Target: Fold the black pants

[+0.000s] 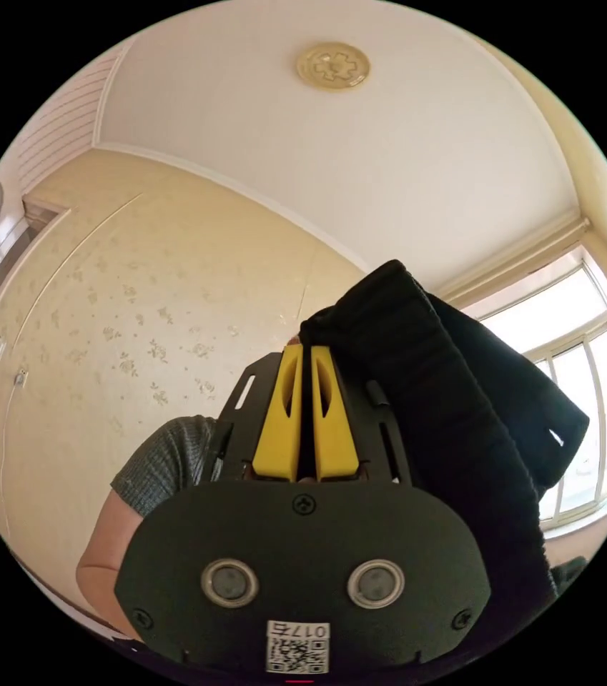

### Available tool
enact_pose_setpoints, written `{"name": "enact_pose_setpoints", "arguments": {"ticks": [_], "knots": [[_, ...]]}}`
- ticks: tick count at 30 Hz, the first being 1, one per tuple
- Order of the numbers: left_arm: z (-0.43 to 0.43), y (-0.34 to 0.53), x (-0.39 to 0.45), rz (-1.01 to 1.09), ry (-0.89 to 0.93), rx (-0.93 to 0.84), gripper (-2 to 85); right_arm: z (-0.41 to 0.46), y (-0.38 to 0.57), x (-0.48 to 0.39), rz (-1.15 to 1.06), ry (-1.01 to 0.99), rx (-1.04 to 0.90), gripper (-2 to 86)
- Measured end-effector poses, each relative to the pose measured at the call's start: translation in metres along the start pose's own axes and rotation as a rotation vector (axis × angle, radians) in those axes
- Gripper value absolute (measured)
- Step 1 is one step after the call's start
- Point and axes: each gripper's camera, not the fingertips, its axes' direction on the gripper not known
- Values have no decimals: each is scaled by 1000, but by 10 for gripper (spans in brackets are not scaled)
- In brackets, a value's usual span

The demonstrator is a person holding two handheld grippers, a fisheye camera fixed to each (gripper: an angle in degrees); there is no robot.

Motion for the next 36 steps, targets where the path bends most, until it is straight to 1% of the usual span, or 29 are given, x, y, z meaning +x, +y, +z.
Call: {"name": "enact_pose_setpoints", "arguments": {"ticks": [1,2,3,4,6,7,8,9,11,12,13,14,15,16,17,19,20,22,23,24,27,29,30,31,32,33,34,35,36], "knots": [[14,-4,2,60,36,-52,267,1,7,4,-4,-43,18,19],[19,-5,4,92,76,-63,266,0,15,10,-2,-90,41,19],[26,-4,11,157,167,-64,255,-2,19,13,3,-99,54,19],[25,-1,19,207,215,-44,234,-5,23,14,15,-84,75,20],[12,9,38,293,235,11,193,-11,20,6,20,7,74,20],[-2,14,54,344,221,54,154,-13,14,-7,-3,78,45,20],[-10,17,63,368,207,82,134,-12,5,-22,-38,142,-6,20],[-28,21,85,420,165,148,109,-11,0,-31,-60,177,-40,20],[-54,22,124,462,25,230,89,1,-16,-76,-189,419,-206,20],[-66,20,153,464,-121,259,85,6,-19,-87,-223,501,-246,21],[-76,17,183,473,-269,282,82,18,-25,-106,-277,691,-329,21],[-79,16,197,483,-339,291,81,30,-30,-121,-305,895,-400,21],[-83,15,226,511,-466,305,78,35,-33,-126,-307,995,-423,21],[-83,14,253,544,-574,322,77,43,-40,-133,-298,1183,-452,21],[-83,14,266,560,-622,334,76,46,-47,-135,-269,1327,-448,21],[-72,12,313,622,-758,383,74,48,-58,-133,-232,1448,-414,20],[-67,10,323,636,-785,389,74,52,-65,-131,-254,1480,-386,20],[-48,0,362,708,-920,417,75,58,-78,-126,-310,1523,-343,20],[-45,-6,370,717,-954,419,76,58,-94,-120,-310,1575,-297,20],[-41,-22,383,710,-1011,415,77,57,-103,-115,-312,1601,-285,20],[-52,-88,383,610,-1112,405,79,34,-152,-72,-307,1801,-271,19],[-71,-149,362,529,-1172,387,82,-16,-206,-10,-229,1990,-285,20],[-89,-201,337,470,-1215,375,89,-34,-221,9,-212,2042,-286,20],[-112,-256,304,424,-1251,357,100,-77,-252,54,-172,2164,-287,20],[-126,-283,286,404,-1266,344,110,-127,-280,105,-131,2301,-317,21],[-158,-326,248,332,-1303,323,128,-155,-291,131,-96,2365,-353,21],[-198,-354,208,160,-1357,299,133,-215,-307,177,67,2503,-448,21],[-218,-360,190,63,-1377,296,136,-269,-309,207,283,2622,-570,21],[-255,-353,160,-69,-1390,299,130,-293,-306,214,391,2671,-595,19]]}}
